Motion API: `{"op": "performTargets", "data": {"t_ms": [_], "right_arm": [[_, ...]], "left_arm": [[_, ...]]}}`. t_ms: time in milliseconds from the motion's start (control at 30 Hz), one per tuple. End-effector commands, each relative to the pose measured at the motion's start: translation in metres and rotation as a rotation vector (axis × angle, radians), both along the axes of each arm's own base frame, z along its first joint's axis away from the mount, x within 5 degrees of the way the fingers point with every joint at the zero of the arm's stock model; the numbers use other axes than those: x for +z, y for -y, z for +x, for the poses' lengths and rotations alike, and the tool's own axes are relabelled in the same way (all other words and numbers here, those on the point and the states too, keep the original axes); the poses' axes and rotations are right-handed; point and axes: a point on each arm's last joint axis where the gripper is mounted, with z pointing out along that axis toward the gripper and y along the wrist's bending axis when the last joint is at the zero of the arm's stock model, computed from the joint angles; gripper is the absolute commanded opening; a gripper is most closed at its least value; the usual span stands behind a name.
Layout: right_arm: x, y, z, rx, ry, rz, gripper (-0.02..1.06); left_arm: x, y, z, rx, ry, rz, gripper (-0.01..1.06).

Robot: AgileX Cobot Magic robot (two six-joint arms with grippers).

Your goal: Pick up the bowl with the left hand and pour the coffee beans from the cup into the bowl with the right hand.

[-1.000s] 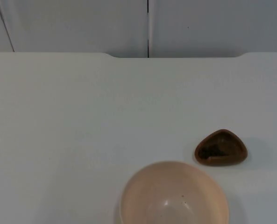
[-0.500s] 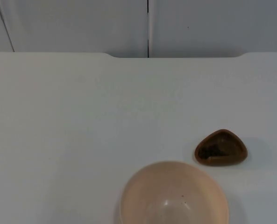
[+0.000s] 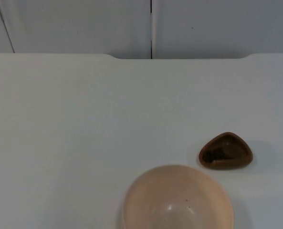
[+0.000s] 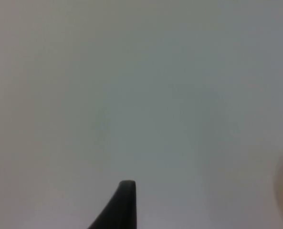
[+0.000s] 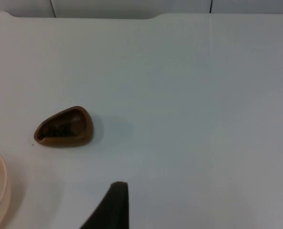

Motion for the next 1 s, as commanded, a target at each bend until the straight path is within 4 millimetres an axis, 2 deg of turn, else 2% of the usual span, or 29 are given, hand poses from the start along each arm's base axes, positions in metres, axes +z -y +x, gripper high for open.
{"op": "performTargets", "data": {"t_ms": [0,333,567,967], "right_arm": [[0.001,0.0,0.0,-0.005,0.011,-0.004,1.05],[0.001,0.0,0.0,-0.005,0.011,-0.004,1.05],[0.001,0.0,0.0,-0.005,0.011,-0.004,1.05],[0.001,0.0,0.0,-0.005,0.011,-0.004,1.05]], "left_arm": [[0.0,0.003,0.006,-0.027,-0.016,-0.022,0.98],[-0.018,0.016,0.043,-0.204,-0.17,-0.107,0.98],[-0.033,0.018,0.068,-0.229,-0.252,-0.147,0.98],[-0.038,0.028,0.077,-0.292,-0.263,-0.173,0.98]]}}
